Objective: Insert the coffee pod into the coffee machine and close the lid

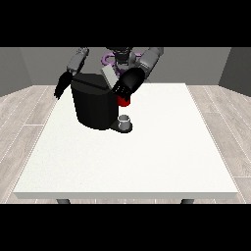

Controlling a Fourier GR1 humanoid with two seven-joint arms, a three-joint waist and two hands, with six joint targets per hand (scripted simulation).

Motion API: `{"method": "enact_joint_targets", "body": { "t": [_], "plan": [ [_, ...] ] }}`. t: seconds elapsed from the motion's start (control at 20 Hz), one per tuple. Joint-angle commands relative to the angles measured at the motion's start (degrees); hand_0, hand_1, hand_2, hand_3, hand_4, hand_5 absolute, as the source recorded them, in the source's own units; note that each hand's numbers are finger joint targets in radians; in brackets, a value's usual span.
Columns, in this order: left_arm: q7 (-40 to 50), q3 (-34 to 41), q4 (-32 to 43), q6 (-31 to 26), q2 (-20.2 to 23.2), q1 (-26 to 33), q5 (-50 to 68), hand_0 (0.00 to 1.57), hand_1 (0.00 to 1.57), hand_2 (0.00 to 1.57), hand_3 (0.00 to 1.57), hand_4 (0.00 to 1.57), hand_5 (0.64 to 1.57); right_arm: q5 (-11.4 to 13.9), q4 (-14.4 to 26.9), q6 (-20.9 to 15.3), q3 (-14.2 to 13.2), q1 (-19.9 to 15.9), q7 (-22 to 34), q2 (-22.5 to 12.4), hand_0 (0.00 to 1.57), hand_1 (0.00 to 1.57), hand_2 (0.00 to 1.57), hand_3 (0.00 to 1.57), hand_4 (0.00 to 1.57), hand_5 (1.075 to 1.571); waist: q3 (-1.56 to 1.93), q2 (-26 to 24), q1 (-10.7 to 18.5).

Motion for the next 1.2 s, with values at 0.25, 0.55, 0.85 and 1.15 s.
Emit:
{"method": "enact_joint_targets", "body": {
  "t": [0.25, 0.55, 0.85, 1.15],
  "plan": [
    [-3.9, -1.8, -1.2, 2.7, 2.0, -1.5, -3.0, 1.09, 1.09, 1.07, 0.80, 0.00, 1.571, -0.8, 0.8, 0.1, -2.2, -2.6, -0.7, -1.5, 0.00, 0.00, 0.00, 0.00, 0.19, 1.571, 0.06, 2.7, 0.5],
    [-5.2, -1.9, 0.7, 5.4, 3.5, -0.5, -5.0, 0.51, 0.51, 0.78, 0.60, 0.00, 1.571, 2.3, -2.0, -1.6, 1.7, -1.7, 2.2, 0.7, 0.00, 0.00, 0.00, 0.00, 0.21, 1.571, 0.01, 2.7, -0.7],
    [-4.9, -2.1, -0.4, 4.4, 3.8, -1.0, -5.4, 0.00, 0.00, 0.57, 0.47, 0.00, 1.571, -0.4, 1.7, -0.8, -2.6, -2.4, -0.8, -1.5, 0.00, 0.00, 0.00, 0.00, 0.00, 1.571, 0.05, 2.8, 1.6],
    [-3.6, -2.3, 0.9, 5.0, 1.1, 1.0, -5.8, 0.00, 0.00, 0.36, 0.25, 0.00, 1.571, 1.1, 1.0, -0.7, -0.5, -1.1, 2.1, -0.8, 0.00, 0.00, 0.00, 0.00, 0.14, 1.571, 0.03, -0.6, 1.9]
  ]
}}
